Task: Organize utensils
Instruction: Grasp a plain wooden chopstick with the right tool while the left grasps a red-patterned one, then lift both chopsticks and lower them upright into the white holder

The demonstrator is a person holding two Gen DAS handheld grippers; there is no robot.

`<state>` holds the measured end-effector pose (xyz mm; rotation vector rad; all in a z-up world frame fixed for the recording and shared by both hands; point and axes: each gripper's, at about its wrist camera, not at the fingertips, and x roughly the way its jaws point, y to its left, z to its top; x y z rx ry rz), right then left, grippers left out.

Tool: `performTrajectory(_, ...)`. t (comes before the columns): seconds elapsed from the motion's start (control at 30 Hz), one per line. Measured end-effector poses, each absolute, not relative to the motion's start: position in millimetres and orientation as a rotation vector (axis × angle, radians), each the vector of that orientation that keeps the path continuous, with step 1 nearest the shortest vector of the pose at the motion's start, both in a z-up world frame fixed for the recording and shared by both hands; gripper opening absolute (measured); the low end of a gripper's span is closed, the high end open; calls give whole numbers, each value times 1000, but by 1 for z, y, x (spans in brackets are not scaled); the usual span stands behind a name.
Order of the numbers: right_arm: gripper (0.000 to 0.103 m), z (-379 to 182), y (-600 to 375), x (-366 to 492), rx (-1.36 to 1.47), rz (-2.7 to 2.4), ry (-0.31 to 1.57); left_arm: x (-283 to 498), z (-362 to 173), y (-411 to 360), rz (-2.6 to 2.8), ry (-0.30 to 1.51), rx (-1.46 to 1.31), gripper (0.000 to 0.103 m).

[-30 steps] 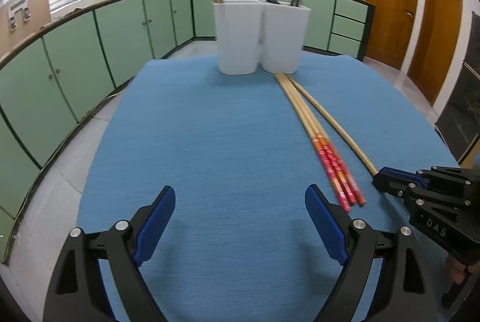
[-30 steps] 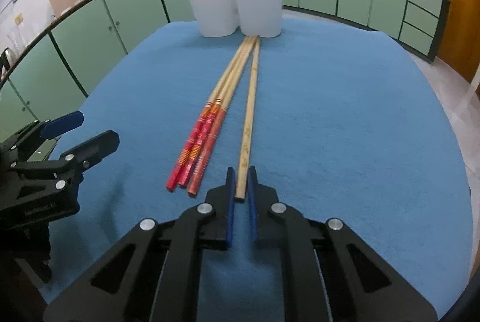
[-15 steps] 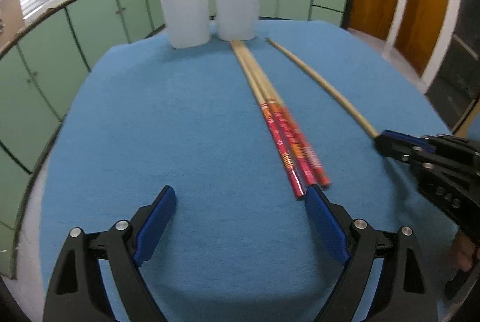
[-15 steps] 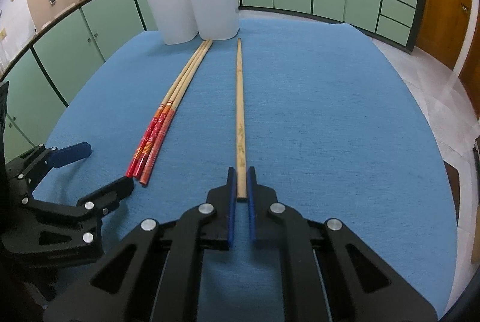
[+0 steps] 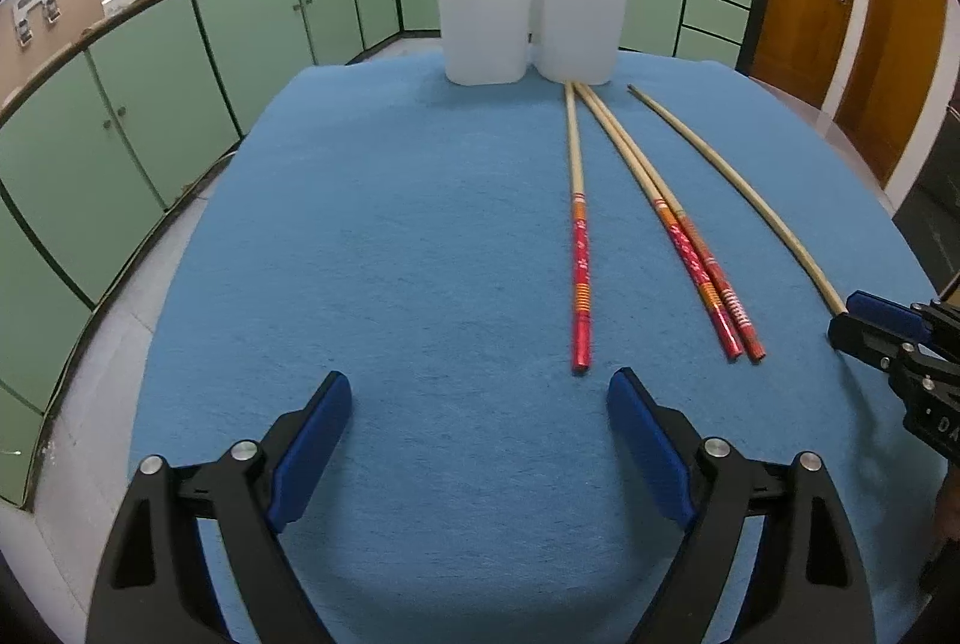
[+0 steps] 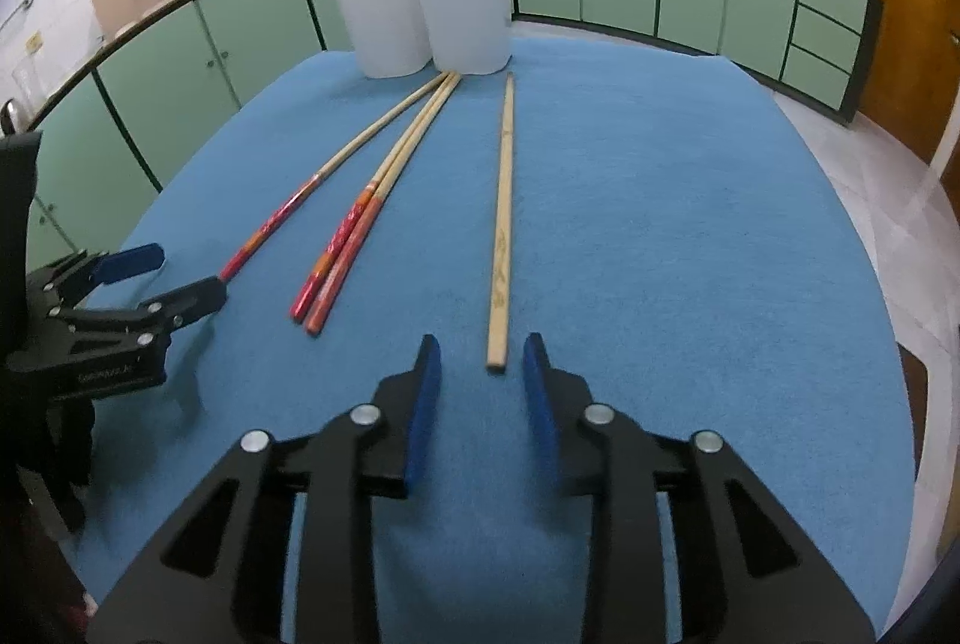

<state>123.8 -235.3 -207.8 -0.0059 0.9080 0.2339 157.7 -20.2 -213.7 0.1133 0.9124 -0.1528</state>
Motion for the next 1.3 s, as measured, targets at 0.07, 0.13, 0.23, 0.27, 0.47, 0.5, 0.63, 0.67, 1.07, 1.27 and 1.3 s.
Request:
performTrajectory(0.07,29,-208,-237,123,-2,235,908,157,-212,-21,-165,914,103,82)
performTrajectory(0.13,28,-208,-239,124,6,231,911,160,-211,-23,-178,915,96,79)
performTrajectory(0.23,28,-208,-237,125,5,227,909,164,-210,-28,-192,910,101,76)
performTrajectory(0.27,27,-208,-237,126,9,226,908,164,-210,-30,-195,909,101,74)
performTrajectory(0.47,14,-210,-238,134,29,214,909,169,-209,-45,-237,893,125,51)
performTrajectory(0.5,13,-210,-237,135,26,213,910,168,-209,-47,-248,890,128,43)
performTrajectory(0.63,7,-210,-231,134,-9,207,908,165,-209,-59,-281,879,157,15)
performTrajectory(0.67,7,-211,-230,135,-15,203,906,165,-209,-61,-285,878,161,12)
performTrajectory(1.07,6,-180,-232,125,-24,201,840,145,-160,-49,-255,803,190,6)
performTrajectory(1.27,6,-136,-232,122,-45,211,744,135,-111,-42,-247,697,240,6)
performTrajectory(1.3,6,-129,-231,121,-56,212,724,133,-102,-41,-248,676,240,6)
